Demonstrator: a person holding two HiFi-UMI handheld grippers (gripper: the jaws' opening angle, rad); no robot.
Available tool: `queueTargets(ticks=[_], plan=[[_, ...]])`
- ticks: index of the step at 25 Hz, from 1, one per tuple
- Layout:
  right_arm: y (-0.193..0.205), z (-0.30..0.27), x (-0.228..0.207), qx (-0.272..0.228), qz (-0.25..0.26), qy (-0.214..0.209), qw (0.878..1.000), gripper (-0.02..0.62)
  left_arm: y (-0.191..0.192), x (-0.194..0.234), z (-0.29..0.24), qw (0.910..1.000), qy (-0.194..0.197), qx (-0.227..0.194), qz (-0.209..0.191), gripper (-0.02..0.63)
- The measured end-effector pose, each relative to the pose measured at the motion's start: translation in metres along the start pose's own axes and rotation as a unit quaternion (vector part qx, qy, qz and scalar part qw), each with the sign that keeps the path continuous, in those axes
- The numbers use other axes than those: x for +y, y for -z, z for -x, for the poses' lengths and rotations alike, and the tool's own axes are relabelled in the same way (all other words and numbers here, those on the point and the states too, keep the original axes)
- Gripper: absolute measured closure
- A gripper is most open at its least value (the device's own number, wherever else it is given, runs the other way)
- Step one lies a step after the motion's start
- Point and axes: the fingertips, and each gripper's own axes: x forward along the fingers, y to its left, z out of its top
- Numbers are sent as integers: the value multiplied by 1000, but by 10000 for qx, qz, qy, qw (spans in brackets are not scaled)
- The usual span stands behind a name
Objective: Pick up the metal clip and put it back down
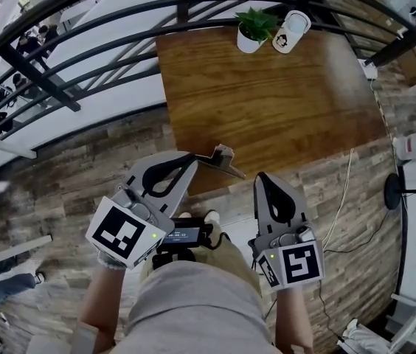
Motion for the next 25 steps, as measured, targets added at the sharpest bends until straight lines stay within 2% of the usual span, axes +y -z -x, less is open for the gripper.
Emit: queueTargets(ticks=[10, 25], plan=[[5, 0, -3, 29, 17, -19, 10000, 592, -1, -2, -1, 9999, -9, -74, 82, 595], [12, 6, -12, 161, -68, 36, 9998, 592, -4, -14, -10, 9999, 80, -79, -5, 595]])
